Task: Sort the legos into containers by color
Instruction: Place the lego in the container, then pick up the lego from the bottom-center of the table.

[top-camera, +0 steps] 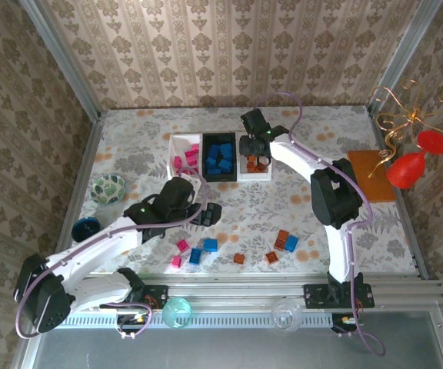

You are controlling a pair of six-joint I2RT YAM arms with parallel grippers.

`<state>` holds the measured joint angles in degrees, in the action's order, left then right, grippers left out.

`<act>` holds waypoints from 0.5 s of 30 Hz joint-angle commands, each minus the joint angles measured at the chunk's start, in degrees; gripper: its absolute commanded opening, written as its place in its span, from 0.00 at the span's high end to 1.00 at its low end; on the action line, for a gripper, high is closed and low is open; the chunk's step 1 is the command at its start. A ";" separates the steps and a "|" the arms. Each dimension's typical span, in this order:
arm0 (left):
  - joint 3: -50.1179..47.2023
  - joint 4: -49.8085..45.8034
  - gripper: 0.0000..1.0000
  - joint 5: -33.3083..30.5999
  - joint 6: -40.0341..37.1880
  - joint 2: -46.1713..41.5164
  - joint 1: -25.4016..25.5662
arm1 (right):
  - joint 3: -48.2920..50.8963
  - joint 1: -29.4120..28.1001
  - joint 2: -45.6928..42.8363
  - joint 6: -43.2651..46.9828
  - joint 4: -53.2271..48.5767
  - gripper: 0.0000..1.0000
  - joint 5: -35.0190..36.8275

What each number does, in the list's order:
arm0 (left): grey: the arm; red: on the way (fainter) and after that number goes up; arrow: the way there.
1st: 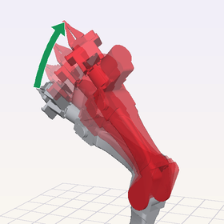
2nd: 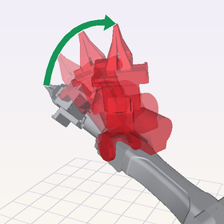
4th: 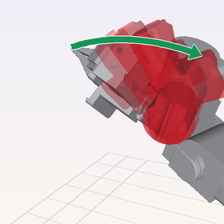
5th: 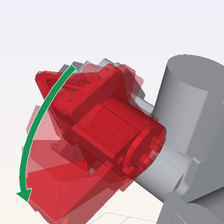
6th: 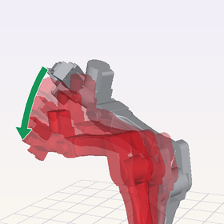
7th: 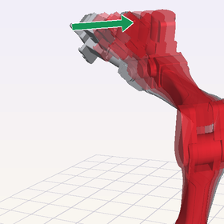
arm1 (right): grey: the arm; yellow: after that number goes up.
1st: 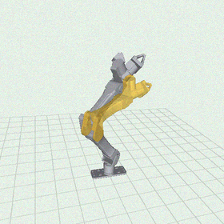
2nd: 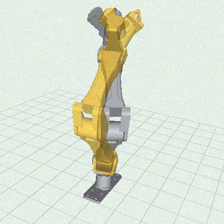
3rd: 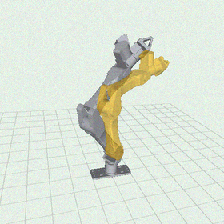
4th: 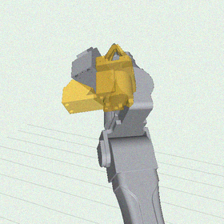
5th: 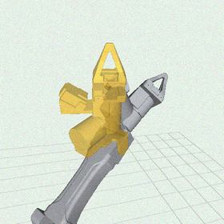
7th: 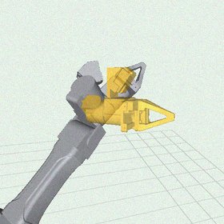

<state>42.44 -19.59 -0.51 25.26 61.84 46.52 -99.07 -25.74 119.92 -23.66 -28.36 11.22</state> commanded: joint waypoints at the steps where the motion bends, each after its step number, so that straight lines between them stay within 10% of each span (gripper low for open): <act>1: 0.76 -1.27 0.00 -1.82 -0.87 -2.00 0.05 | -0.61 -0.01 -3.62 0.53 -1.42 0.38 0.16; 15: -0.53 -2.59 0.00 -7.15 -1.36 -9.55 -4.77 | 33.75 -17.43 -33.83 5.69 -6.24 0.27 -9.00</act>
<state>42.41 -21.17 -6.15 25.19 53.87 43.00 -70.24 -39.48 88.25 -20.58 -28.71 6.26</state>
